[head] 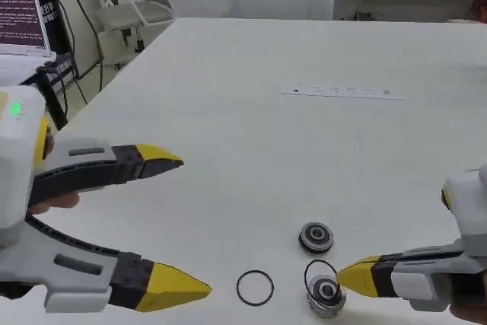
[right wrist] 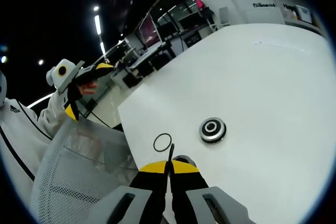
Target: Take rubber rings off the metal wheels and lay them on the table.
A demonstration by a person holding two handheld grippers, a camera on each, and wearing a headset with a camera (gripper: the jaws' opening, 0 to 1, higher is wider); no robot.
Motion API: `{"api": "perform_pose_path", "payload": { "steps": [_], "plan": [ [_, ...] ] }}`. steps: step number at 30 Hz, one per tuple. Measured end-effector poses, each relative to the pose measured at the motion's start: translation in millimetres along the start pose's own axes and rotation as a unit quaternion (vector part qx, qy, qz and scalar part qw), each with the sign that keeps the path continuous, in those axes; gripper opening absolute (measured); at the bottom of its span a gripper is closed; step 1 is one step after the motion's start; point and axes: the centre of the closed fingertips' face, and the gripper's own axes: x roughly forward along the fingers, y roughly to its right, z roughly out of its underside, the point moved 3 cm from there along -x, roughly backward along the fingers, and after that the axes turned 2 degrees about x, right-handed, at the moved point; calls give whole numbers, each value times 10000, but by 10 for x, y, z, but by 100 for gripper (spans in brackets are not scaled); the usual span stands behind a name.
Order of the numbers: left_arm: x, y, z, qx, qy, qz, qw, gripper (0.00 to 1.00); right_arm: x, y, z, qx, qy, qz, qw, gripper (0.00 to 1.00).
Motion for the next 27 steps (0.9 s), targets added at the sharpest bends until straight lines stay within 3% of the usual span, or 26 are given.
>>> {"api": "perform_pose_path", "payload": {
  "steps": [13, 22, 27],
  "plan": [
    [-25, 120, 337, -441, -174, -244, 9986, 81, -20, -21, -46, 9, 104, -39, 9999, 0],
    [10, 122, 464, -632, -210, -332, 9972, 81, -54, -70, -122, -52, 252, -84, 9996, 0],
    [38, 140, 492, -683, -231, -298, 9970, 81, -114, -134, -249, -109, 504, -189, 9985, 0]
  ]
}}
